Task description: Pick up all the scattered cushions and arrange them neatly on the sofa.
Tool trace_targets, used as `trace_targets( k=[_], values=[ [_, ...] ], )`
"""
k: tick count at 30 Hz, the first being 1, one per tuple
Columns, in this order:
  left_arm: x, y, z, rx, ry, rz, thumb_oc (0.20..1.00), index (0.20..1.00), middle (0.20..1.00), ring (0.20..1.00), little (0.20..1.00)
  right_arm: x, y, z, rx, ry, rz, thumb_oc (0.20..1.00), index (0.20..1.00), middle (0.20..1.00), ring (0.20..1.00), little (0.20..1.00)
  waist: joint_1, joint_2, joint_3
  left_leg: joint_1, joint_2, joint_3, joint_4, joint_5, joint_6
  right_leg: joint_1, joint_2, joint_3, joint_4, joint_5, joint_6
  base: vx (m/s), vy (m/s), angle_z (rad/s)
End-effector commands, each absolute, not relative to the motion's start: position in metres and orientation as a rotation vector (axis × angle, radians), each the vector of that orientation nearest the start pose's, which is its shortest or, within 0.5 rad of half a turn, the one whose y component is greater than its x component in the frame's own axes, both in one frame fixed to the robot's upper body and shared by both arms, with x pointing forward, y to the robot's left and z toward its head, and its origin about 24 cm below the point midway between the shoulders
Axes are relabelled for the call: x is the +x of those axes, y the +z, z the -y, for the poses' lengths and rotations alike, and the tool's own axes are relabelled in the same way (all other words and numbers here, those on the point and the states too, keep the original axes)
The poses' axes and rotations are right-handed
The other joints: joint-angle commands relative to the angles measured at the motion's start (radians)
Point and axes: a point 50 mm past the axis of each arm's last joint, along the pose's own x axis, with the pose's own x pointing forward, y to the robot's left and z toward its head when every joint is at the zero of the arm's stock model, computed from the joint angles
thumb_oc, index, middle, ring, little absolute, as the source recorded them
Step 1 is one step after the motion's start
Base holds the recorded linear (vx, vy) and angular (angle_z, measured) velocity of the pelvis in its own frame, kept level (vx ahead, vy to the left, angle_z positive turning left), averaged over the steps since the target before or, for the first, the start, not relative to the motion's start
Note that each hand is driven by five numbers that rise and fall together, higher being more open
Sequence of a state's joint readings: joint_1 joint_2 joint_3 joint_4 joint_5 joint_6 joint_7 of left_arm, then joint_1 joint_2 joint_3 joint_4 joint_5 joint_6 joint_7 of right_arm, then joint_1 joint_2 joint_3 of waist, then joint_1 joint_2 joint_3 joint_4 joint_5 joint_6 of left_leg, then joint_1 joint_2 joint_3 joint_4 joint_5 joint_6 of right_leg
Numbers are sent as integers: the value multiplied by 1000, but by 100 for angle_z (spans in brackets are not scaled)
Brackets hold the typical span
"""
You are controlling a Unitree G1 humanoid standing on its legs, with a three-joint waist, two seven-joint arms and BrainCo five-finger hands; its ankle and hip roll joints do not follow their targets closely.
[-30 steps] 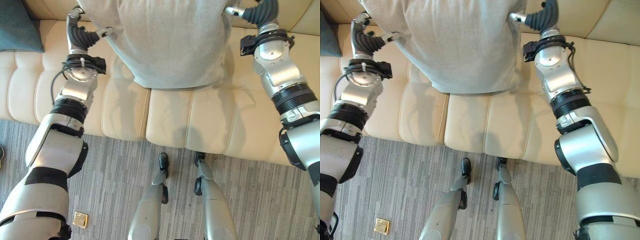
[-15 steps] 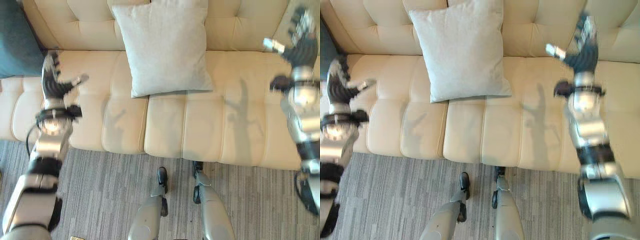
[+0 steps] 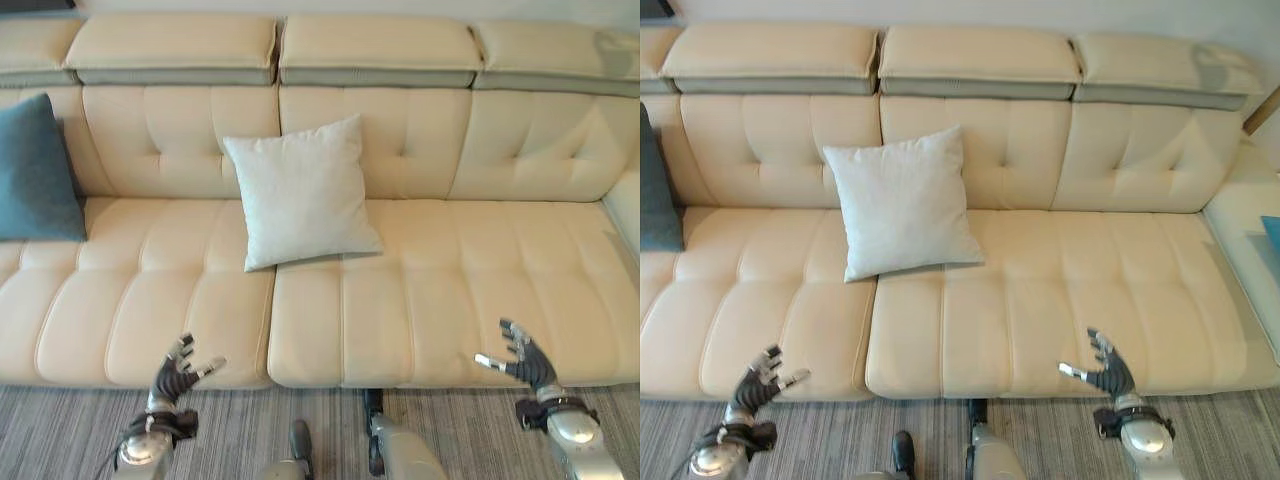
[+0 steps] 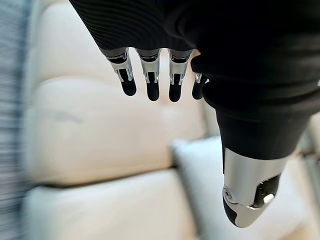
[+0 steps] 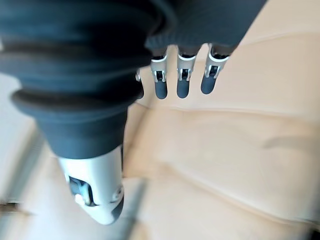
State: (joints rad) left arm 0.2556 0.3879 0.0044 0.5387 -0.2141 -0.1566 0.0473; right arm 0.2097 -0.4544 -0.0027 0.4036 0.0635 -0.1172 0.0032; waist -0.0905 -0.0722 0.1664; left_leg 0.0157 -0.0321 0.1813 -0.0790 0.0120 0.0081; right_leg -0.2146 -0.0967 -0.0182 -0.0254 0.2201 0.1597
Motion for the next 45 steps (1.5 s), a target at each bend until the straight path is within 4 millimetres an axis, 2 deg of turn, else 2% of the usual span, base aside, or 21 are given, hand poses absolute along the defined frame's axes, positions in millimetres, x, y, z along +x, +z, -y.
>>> trace_targets(
  k=[1,3,4,8,12,13,16,18,22,23,28,33,34,35,36,37,38,40,41,44,45],
  values=[
    [153,-69,-287,308,194,-556,1000,1000,1000,1000,1000,190,-45,265,-433,-34,-432,1000,1000,1000,1000,1000,-8,-9,40,-32,-6,5,89,-85,-1,-67,10,-19,132,-34,73,-502,25,-47],
    [155,-67,-288,349,175,-556,1000,1000,1000,1000,1000,188,-49,262,-435,-32,-443,1000,1000,1000,1000,1000,1,-2,46,-54,12,18,93,-64,1,-66,9,-40,212,-86,54,-347,5,-31],
    [157,-65,-287,385,135,-556,1000,1000,1000,1000,1000,184,-54,261,-444,-19,-468,1000,1000,1000,1000,1000,15,9,44,-64,37,17,86,-46,3,-26,11,-59,319,-170,13,-166,-17,-29],
    [157,-66,-292,376,174,-563,1000,1000,1000,1000,1000,170,-71,262,-482,-21,-557,1000,1000,1000,1000,1000,44,15,15,-92,63,32,64,-9,-9,74,2,-73,436,-242,-1,-233,-76,-23],
    [162,-63,-288,363,187,-531,1000,1000,1000,1000,1000,168,-74,263,-465,-54,-573,1000,1000,1000,1000,1000,64,-6,10,-168,72,45,72,36,-41,163,22,-91,236,-310,-18,-228,-201,-10],
    [165,-62,-286,356,184,-520,1000,1000,1000,1000,1000,168,-75,264,-469,-58,-582,1000,1000,1000,1000,1000,65,-7,0,-225,77,44,89,69,-57,183,59,-41,126,-336,-46,-178,-134,9],
    [170,-61,-281,352,175,-505,1000,1000,1000,1000,1000,170,-71,269,-473,-76,-571,1000,1000,1000,1000,1000,64,0,13,-268,83,30,122,88,-71,191,74,-26,75,-323,-61,-230,-91,-1],
    [177,-58,-276,347,163,-481,1000,1000,1000,1000,1000,175,-66,274,-494,-83,-559,1000,1000,1000,1000,1000,63,6,38,-298,58,-31,177,62,-79,165,69,-25,80,-305,-67,-342,-26,5],
    [173,-64,-269,313,147,-497,1000,1000,1000,1000,1000,176,-61,276,-476,-96,-535,1000,1000,1000,1000,1000,44,-11,29,-233,-5,-122,257,-66,-71,135,41,-10,78,-260,-58,-143,39,-20],
    [171,-68,-262,287,142,-510,1000,1000,1000,1000,1000,175,-62,274,-459,-100,-535,1000,1000,1000,1000,1000,35,-1,14,-170,-23,-186,208,-87,-60,126,59,20,82,-255,-55,-35,64,-41],
    [174,-70,-256,281,124,-515,1000,1000,1000,1000,1000,172,-67,272,-385,-153,-543,1000,1000,1000,1000,1000,-4,1,-11,-138,-22,-168,162,-82,-40,96,80,67,98,-238,-52,-15,43,-58],
    [180,-65,-261,317,124,-502,1000,1000,1000,1000,1000,187,-65,264,-324,-173,-516,1000,1000,1000,1000,1000,-12,-2,9,-97,10,-43,160,-106,-13,40,104,114,161,-219,-30,-53,36,-120],
    [182,-62,-263,325,124,-494,1000,1000,1000,1000,1000,189,-64,263,-314,-181,-512,1000,1000,1000,1000,1000,-9,0,14,-84,26,1,151,-106,-11,25,91,71,178,-217,-25,-88,-33,-164],
    [182,-58,-268,339,142,-481,1000,1000,1000,1000,1000,189,-66,260,-274,-209,-510,1000,1000,1000,1000,1000,2,12,13,-55,60,89,121,-95,-16,17,28,-115,207,-232,-30,-70,-64,-227],
    [181,-57,-267,339,138,-480,1000,1000,1000,1000,1000,190,-66,259,-263,-216,-508,1000,1000,1000,1000,1000,6,18,9,-41,76,125,108,-88,-19,22,-2,-193,208,-239,-36,-41,-59,-232],
    [181,-57,-267,339,137,-480,1000,1000,1000,1000,1000,190,-66,259,-263,-216,-508,1000,1000,1000,1000,1000,6,18,10,-39,76,126,107,-88,-19,23,-2,-193,208,-239,-36,77,-62,-216],
    [178,-57,-269,339,146,-482,1000,1000,1000,1000,1000,194,-63,255,-245,-217,-487,1000,1000,1000,1000,1000,23,31,-2,3,109,206,97,-107,-30,49,-67,-353,219,-260,-33,84,-36,-173],
    [175,-58,-268,338,141,-492,1000,1000,1000,1000,1000,194,-63,254,-243,-212,-485,1000,1000,1000,1000,1000,28,30,-6,21,118,245,99,-111,-32,66,-86,-396,209,-254,-30,96,-93,-197],
    [172,-63,-263,335,116,-514,1000,1000,1000,1000,1000,191,-62,253,-247,-206,-486,1000,1000,1000,1000,1000,13,29,-22,47,117,292,102,-123,-32,78,-88,-380,183,-241,-22,165,-157,-178],
    [175,-66,-255,338,80,-516,1000,1000,1000,1000,1000,187,-61,255,-248,-211,-484,1000,1000,1000,1000,1000,-11,34,-29,58,123,309,145,-144,-42,81,-67,-321,157,-246,-20,187,-174,-139],
    [178,-64,-247,328,45,-498,1000,1000,1000,1000,1000,185,-60,257,-250,-212,-479,1000,1000,1000,1000,1000,-28,29,-18,32,152,311,275,-162,-47,100,-50,-268,135,-258,-36,196,-241,-51]
  ],
)
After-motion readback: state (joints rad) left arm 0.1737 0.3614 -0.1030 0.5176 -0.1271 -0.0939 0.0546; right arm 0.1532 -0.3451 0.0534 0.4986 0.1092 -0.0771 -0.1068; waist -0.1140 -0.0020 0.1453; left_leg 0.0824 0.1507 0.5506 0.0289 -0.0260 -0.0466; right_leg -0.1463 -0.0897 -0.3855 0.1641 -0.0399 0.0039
